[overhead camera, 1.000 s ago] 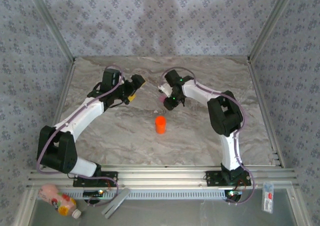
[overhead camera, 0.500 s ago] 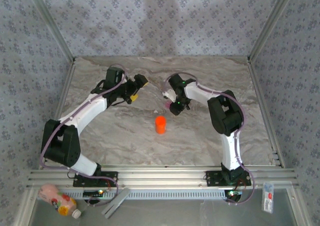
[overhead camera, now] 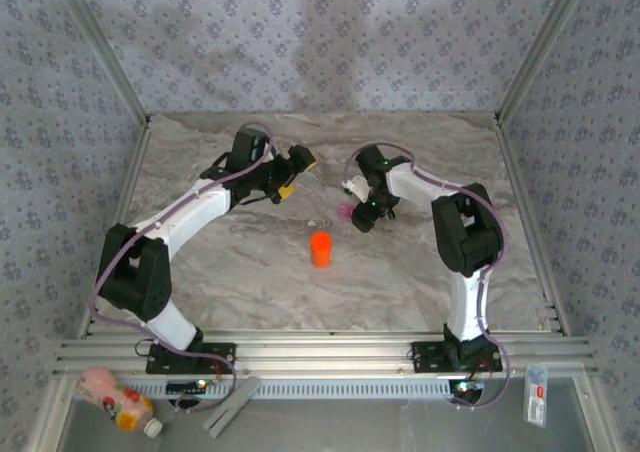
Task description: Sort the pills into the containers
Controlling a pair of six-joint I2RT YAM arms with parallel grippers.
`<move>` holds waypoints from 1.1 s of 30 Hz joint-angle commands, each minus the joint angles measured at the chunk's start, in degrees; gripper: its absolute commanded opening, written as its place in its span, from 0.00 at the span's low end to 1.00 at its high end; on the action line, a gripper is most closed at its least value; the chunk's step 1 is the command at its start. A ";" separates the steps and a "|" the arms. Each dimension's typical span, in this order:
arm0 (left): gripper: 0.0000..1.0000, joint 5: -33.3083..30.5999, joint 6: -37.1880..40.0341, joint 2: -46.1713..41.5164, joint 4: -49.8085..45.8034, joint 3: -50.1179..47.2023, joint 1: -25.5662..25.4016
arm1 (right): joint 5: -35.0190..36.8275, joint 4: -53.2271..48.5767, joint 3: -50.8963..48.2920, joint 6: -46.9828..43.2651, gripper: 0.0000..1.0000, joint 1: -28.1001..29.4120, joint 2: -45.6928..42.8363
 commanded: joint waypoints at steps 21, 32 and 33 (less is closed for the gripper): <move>0.98 2.02 26.38 21.73 -33.40 36.23 -7.24 | -12.83 13.10 -14.11 44.24 0.73 -6.78 -11.25; 0.99 5.37 30.08 27.96 -36.04 38.41 -9.01 | -14.65 19.39 -15.94 48.25 0.72 -8.08 -8.45; 0.99 5.97 30.04 28.49 -35.76 38.50 -9.01 | -14.65 19.65 -16.04 48.46 0.72 -8.26 -8.19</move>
